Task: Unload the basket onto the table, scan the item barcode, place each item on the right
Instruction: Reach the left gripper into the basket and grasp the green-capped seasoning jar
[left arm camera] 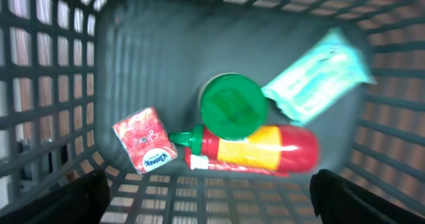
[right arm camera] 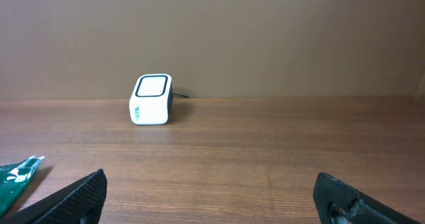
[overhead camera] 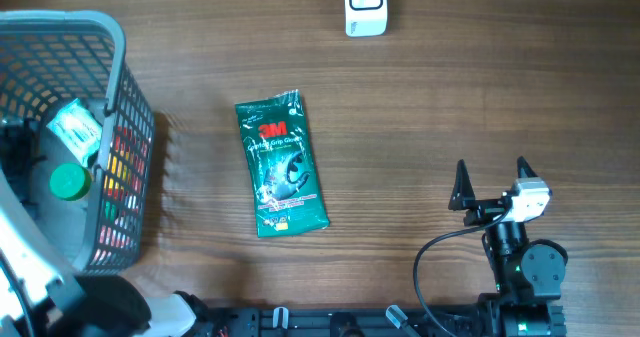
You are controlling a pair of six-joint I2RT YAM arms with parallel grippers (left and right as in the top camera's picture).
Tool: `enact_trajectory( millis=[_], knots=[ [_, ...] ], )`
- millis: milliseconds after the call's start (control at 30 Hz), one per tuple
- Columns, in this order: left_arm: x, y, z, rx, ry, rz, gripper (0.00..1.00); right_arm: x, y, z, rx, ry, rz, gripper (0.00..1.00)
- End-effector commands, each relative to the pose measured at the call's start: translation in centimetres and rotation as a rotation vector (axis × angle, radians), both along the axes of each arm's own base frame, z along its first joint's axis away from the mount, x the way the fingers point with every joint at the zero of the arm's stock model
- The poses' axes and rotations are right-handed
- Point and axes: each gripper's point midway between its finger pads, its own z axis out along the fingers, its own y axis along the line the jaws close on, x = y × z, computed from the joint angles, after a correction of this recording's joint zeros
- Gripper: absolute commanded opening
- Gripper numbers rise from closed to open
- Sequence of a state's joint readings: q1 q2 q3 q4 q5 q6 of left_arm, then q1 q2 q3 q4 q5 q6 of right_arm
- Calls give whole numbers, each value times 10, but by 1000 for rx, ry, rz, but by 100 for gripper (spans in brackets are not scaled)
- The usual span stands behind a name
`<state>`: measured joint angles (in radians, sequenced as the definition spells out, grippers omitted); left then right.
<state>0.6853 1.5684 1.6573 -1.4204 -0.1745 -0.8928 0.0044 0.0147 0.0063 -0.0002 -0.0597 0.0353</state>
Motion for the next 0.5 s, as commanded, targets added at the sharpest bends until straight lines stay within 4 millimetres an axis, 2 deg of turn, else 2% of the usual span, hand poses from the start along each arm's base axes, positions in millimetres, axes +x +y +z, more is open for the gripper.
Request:
enact_trajectory(
  millis=[0,133,233,467],
  knots=[
    [-2,1,-49,-85,71,98,100,0,2,1,-9,-7,8,100],
    [6,8,-95,-120,117,98,100,0,2,1,-9,-7,8,100],
    [10,12,-120,-135,138,99,100,0,2,1,-9,-7,8,100],
    [23,21,-158,-158,166,97,100,0,2,1,-9,-7,8,100]
  ],
)
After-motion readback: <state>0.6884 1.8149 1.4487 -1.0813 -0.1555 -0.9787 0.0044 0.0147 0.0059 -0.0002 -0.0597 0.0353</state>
